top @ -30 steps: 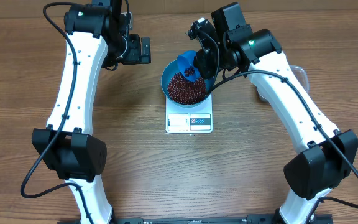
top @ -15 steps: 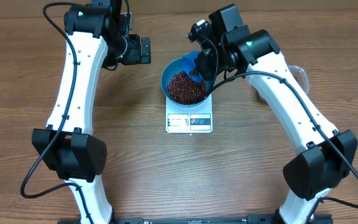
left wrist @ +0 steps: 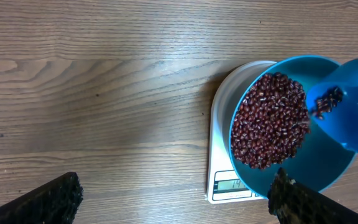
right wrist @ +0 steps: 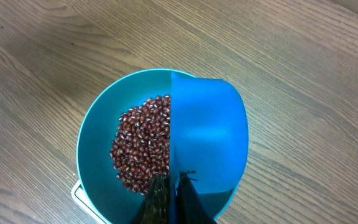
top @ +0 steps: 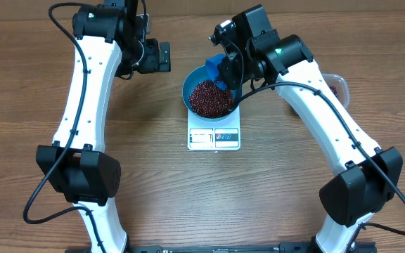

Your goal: Scoop item into bowl and weigh 150g on scale

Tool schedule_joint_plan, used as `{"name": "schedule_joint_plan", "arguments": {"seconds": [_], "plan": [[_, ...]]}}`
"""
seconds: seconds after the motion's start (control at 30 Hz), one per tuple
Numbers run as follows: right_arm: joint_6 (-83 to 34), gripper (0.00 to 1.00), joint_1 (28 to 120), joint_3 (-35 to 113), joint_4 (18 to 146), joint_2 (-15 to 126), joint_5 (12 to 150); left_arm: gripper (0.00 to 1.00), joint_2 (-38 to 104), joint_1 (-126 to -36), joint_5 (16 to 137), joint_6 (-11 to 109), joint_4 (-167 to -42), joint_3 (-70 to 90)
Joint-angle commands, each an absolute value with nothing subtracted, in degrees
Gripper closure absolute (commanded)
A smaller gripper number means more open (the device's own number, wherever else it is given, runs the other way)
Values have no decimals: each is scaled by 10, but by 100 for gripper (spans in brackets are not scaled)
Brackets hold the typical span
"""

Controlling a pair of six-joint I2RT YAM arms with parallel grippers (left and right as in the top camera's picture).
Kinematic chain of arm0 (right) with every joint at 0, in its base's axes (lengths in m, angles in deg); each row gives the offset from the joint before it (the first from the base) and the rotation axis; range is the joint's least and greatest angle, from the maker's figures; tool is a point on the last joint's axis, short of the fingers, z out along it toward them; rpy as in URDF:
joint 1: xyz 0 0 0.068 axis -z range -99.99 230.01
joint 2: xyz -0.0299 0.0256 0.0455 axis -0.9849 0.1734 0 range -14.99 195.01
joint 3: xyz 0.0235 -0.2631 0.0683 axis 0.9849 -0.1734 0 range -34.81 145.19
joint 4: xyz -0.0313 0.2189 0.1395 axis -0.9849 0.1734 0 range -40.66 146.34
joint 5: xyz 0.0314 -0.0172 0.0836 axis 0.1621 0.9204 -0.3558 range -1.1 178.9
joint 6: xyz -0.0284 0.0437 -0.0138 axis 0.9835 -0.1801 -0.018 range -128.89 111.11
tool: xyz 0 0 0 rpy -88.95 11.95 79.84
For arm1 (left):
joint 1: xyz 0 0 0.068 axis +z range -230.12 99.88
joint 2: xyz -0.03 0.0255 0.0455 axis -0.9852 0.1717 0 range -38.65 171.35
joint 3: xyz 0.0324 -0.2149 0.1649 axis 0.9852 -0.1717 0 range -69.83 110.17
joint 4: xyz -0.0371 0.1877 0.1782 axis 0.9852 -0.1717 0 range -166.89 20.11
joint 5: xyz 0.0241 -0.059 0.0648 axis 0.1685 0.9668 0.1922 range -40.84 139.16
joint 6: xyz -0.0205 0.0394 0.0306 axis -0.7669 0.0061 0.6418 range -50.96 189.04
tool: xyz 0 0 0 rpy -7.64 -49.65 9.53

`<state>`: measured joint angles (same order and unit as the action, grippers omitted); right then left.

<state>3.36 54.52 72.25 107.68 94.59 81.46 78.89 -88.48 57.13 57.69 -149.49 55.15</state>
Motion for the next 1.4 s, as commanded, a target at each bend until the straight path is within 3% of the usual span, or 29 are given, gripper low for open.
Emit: {"name": "schedule_joint_plan", "arguments": {"seconds": [0.0,0.77,0.87,1.0,1.37], "plan": [[29,96,543,740,1073,926,813,0,772,-883,576,592,-1493,564],[1,94,543,740,1077,926,796,1,772,-883,576,592,-1493,564],[25,96,534,740,1086,926,742,0,772,-883,576,592,-1493,564],[58,96,522,740,1090,926,827,1,772,-883,576,592,-1493,564],[34,96,520,740,1080,926,825,1,772,-883,576,592,-1493,564]]}}
